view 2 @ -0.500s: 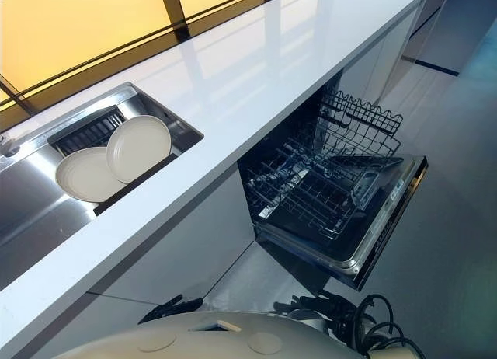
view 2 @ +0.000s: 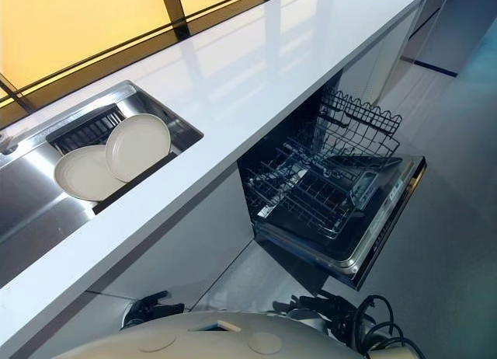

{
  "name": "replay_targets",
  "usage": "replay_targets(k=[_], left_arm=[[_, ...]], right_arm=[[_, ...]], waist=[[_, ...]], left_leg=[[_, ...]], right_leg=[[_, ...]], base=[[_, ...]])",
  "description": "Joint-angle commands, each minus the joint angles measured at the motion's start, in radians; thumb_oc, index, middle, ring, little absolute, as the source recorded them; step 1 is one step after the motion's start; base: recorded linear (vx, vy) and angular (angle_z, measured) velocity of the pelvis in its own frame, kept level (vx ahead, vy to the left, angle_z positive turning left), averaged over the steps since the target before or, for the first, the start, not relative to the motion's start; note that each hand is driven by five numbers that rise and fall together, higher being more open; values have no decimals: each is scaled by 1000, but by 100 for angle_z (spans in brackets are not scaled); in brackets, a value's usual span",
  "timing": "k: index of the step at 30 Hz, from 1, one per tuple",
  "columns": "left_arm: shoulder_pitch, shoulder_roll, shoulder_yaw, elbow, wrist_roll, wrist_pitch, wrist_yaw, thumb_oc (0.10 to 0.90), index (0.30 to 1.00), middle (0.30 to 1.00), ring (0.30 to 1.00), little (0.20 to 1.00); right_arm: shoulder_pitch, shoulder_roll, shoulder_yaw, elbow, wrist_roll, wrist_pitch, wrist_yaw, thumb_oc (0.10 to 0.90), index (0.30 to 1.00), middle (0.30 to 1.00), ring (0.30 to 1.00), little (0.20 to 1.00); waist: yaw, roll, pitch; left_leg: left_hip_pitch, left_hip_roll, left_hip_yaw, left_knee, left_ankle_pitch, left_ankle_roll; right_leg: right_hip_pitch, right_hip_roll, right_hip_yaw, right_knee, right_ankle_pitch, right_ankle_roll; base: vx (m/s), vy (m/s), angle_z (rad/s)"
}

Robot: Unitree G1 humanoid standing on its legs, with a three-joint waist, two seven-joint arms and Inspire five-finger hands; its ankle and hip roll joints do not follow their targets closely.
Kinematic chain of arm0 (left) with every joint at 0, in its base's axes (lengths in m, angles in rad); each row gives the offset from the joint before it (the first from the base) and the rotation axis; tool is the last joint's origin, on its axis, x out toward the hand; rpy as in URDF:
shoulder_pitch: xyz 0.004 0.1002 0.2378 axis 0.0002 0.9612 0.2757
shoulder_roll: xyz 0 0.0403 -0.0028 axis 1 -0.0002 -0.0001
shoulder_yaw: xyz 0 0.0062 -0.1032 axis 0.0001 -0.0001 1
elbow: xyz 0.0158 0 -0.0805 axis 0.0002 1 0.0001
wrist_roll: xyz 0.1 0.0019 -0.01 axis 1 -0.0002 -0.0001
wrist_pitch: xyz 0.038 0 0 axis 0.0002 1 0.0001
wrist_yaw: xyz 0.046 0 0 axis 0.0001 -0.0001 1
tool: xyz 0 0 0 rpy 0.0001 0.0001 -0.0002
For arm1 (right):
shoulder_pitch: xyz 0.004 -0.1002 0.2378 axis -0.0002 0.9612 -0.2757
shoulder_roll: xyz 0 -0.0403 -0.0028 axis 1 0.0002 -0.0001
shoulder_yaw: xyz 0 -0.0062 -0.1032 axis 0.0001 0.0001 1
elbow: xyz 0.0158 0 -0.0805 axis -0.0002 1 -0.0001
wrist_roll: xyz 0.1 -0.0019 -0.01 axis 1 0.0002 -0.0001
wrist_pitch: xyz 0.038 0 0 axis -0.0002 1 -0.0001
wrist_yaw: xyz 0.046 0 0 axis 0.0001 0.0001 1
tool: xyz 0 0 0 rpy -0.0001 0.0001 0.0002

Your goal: Pick up plates and place into dishwasher.

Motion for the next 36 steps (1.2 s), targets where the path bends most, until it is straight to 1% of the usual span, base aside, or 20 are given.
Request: replay_targets(k=[1,2,3,5,8,10,17,18,20,22,23,24,25,26,28,29,31,34,35,36], left_arm=[[-82,77,29,-60,-20,-191,52,800,900,900,900,900],[-84,77,28,-74,-79,-201,2,800,900,900,900,900],[-84,70,34,-98,-171,-203,-99,800,900,900,900,900],[-85,59,48,-131,-311,-165,-261,800,900,900,900,900],[-86,45,56,-161,-396,-141,-373,800,900,900,900,900],[-87,35,52,-193,-468,-99,-477,800,900,900,900,900],[-100,9,-44,-289,-489,175,-717,800,900,900,900,900],[-100,8,-49,-292,-483,183,-726,800,900,900,900,900],[-111,7,-138,-349,-442,260,-855,800,900,900,900,900],[-111,5,-183,-448,-530,334,-946,800,900,900,900,900],[-112,8,-196,-538,-590,414,-1012,800,900,900,900,900],[-113,10,-200,-567,-620,438,-1054,800,900,900,900,900],[-114,17,-211,-659,-696,497,-1083,800,900,900,900,900],[-117,15,-219,-854,-838,650,-1102,800,900,900,900,900],[-121,10,-221,-967,-929,724,-1124,800,900,900,900,900],[-138,2,-235,-1135,-1091,794,-1079,800,900,900,900,900],[-168,0,-258,-1281,-1297,802,-1012,800,900,900,900,900],[-209,4,-283,-1390,-1469,726,-930,800,900,900,900,900],[-246,18,-291,-1466,-1542,630,-861,800,900,900,900,900],[-265,28,-288,-1498,-1534,566,-830,800,900,900,900,900]], right_arm=[[-64,4,30,55,28,3,1,800,900,900,900,900],[-65,3,30,54,28,4,-1,800,900,900,900,900],[-64,0,27,51,24,8,-4,800,900,900,900,900],[-62,-1,17,55,15,4,0,800,900,900,900,900],[-58,-1,8,55,3,2,5,800,900,900,900,900],[-58,-3,1,49,-6,7,6,800,900,900,900,900],[-49,4,3,23,-47,22,3,800,900,900,900,900],[-49,4,3,22,-49,23,3,800,900,900,900,900],[-58,-1,9,3,-67,39,1,800,900,900,900,900],[-66,-10,21,-15,-63,54,-4,800,900,900,900,900],[-72,-17,26,-26,-58,63,-5,800,900,900,900,900],[-74,-19,28,-30,-55,67,-7,800,900,900,900,900],[-79,-25,30,-37,-50,75,-7,800,900,900,900,900],[-85,-31,35,-48,-37,88,-11,800,900,900,900,900],[-86,-33,35,-48,-30,90,-11,800,900,900,900,900],[-88,-30,34,-38,-27,87,-10,800,900,900,900,900],[-89,-25,37,-28,-19,83,-12,800,900,900,900,900],[-90,-24,42,-16,-15,77,-8,800,900,900,900,900],[-86,-20,51,-14,-9,71,-6,800,900,900,900,900],[-82,-18,54,-13,-8,67,-4,800,900,900,900,900]], waist=[[-4,9,-13],[-4,12,-12],[-3,15,-13],[-1,18,-14],[-1,19,-16],[-2,20,-17],[-17,21,-23],[-17,22,-23],[-28,28,-17],[-31,34,-9],[-32,39,-3],[-32,40,-1],[-32,42,5],[-28,43,11],[-25,42,15],[-20,39,16],[-17,34,18],[-18,29,20],[-20,25,17],[-21,23,14]], left_leg=[[-16,-114,58,6,-77,70],[-15,-114,56,6,-78,70],[-16,-114,56,6,-78,70],[-17,-113,55,6,-77,70],[-16,-113,52,6,-78,70],[-14,-113,52,6,-80,70],[-6,-115,63,6,-87,72],[-5,-115,63,6,-87,72],[-5,-116,71,6,-88,73],[-5,-117,72,6,-88,74],[-4,-117,74,6,-88,75],[-4,-117,75,6,-88,75],[-5,-116,77,6,-86,76],[-7,-114,79,6,-85,78],[-8,-113,78,6,-85,78],[-10,-112,72,6,-84,80],[-11,-111,64,6,-84,81],[-10,-108,59,6,-86,81],[-11,-108,57,6,-87,82],[-12,-107,57,6,-87,82]], right_leg=[[-55,10,82,96,-82,66],[-54,11,83,96,-83,66],[-54,10,83,95,-83,66],[-54,10,84,94,-82,66],[-53,10,84,94,-82,66],[-52,11,84,95,-83,66],[-49,12,85,97,-82,72],[-49,12,85,98,-83,72],[-51,12,87,99,-79,76],[-52,13,89,100,-79,77],[-52,13,92,99,-78,77],[-52,14,92,99,-78,77],[-54,14,92,101,-77,77],[-58,13,91,105,-76,74],[-59,12,90,108,-76,73],[-63,13,88,114,-77,69],[-65,15,88,121,-80,65],[-62,15,85,121,-84,62],[-60,16,85,117,-83,61],[-58,17,85,114,-82,61]], base=[[0,0,0],[-3,22,4],[-3,24,7],[1,12,7],[1,1,1],[0,0,0],[0,0,0],[0,0,0],[-11,9,-2],[-32,28,-6],[-30,24,-6],[-37,21,-7],[-41,3,-7],[-39,-5,-6],[-15,-6,-2],[-15,-35,-1],[-5,-45,0],[8,-41,1],[19,-47,3],[22,-46,3]])
